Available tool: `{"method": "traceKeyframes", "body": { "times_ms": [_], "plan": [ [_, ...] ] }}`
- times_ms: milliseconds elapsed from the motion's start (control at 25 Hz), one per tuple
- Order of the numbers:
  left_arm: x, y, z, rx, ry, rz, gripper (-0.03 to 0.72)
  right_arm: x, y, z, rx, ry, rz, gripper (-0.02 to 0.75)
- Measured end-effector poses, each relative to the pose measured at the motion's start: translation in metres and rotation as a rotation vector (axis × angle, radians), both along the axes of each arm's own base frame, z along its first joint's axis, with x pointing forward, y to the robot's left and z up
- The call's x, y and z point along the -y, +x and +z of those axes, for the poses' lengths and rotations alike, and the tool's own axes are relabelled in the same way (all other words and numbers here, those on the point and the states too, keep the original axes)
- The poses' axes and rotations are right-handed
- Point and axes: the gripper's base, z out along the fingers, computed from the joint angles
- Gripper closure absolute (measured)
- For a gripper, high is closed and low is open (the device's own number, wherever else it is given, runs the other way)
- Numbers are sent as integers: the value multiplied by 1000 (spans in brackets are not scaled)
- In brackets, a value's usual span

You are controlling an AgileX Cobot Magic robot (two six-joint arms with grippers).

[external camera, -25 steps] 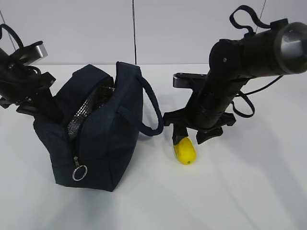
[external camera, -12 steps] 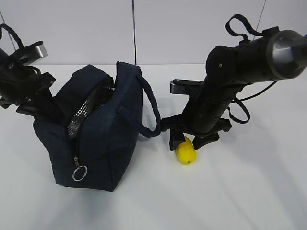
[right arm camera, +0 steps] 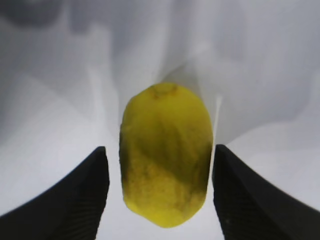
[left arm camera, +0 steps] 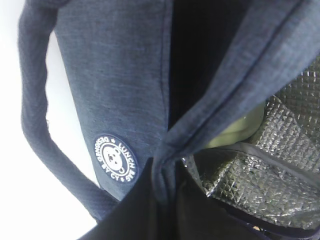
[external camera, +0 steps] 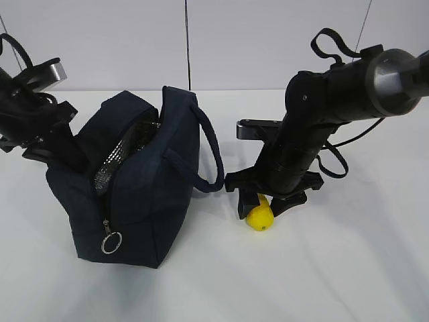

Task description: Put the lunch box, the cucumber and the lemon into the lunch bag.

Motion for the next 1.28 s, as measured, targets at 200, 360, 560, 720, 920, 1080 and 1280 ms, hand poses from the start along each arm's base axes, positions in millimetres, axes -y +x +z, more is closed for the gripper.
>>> {"method": "traceKeyframes", "body": {
  "times_ms": [200, 360, 560, 720, 920, 1080, 1280],
  "plan": [
    [0, 0, 0, 0, 0, 0, 687, 0, 0, -1, -3, -1, 0, 284],
    [0, 0, 0, -1, 0, -1, 687, 0, 0, -1, 0, -4, 3, 340],
    [0, 0, 0, -1, 0, -1, 687, 1, -2, -1, -25, -14, 11, 384],
    [1, 1, 0, 10, -5, 10, 687, 1, -5, 4, -82, -28, 28, 393],
    [4, 2, 2, 10, -46, 34, 687, -3, 1, 23, -113, -30, 66, 396],
    [6, 3, 4, 7, -73, 48, 687, -8, 7, 46, -121, -24, 94, 396],
    [10, 4, 6, 4, -112, 65, 687, -14, 19, 80, -81, -2, 129, 399]
  ]
}}
